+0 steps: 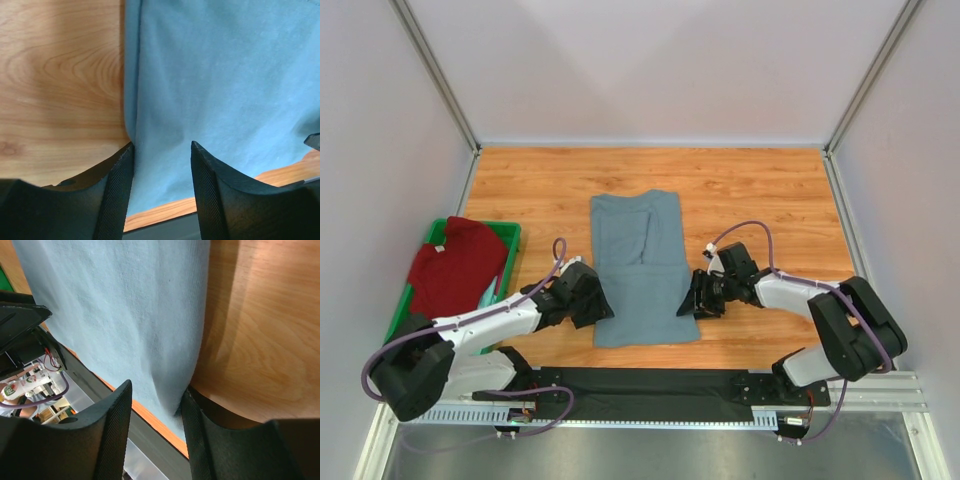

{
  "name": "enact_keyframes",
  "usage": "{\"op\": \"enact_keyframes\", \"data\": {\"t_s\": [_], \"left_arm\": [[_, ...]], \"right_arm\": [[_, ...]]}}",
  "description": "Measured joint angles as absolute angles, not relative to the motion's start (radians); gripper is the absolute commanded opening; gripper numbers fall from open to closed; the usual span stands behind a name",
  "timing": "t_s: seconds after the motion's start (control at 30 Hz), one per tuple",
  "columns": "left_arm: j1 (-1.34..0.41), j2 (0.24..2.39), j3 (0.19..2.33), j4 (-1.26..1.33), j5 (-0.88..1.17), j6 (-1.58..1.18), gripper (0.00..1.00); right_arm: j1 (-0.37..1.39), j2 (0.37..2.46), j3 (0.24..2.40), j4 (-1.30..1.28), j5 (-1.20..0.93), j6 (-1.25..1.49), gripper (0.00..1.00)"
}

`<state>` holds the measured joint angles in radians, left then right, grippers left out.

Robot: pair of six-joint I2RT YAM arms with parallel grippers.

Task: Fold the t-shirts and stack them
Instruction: Fold the tshirt

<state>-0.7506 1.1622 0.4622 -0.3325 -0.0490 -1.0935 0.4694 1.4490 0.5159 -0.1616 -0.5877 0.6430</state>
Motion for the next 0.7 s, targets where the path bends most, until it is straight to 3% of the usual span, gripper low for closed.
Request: {"op": "enact_keyframes", "data": {"t_s": [0.17, 0.2, 0.3, 0.33, 0.4, 0.5, 0.7], "left_arm": [[-0.743, 1.182, 0.466, -0.311, -0.032, -1.093, 0.51], [-0.741, 1.182, 0.466, -0.313, -0.031, -1.094, 0.50], [-0.736, 1.181, 0.465, -0.324, -0.031, -1.096, 0.36], [-0.731, 1.180, 0.465, -0.331, -0.032, -1.097, 0.25], [-0.725, 1.180, 0.463, -0.345, -0.031, -1.100, 0.14], [-0.719, 1.179, 0.463, -0.355, -0.026, -1.100, 0.00], [-0.717, 1.163, 0.454, -0.361, 0.010, -1.100, 0.00]], "right_arm": [[0.469, 1.467, 0.508, -0.131, -0.603, 0.650, 0.32], [0.469, 1.468, 0.504, -0.126, -0.603, 0.651, 0.25], [0.468, 1.472, 0.489, -0.110, -0.596, 0.654, 0.10], [0.467, 1.472, 0.484, -0.104, -0.596, 0.655, 0.08], [0.467, 1.472, 0.476, -0.093, -0.596, 0.659, 0.01], [0.467, 1.465, 0.471, -0.089, -0.595, 0.662, 0.00], [0.469, 1.419, 0.462, -0.135, -0.570, 0.656, 0.00]]}}
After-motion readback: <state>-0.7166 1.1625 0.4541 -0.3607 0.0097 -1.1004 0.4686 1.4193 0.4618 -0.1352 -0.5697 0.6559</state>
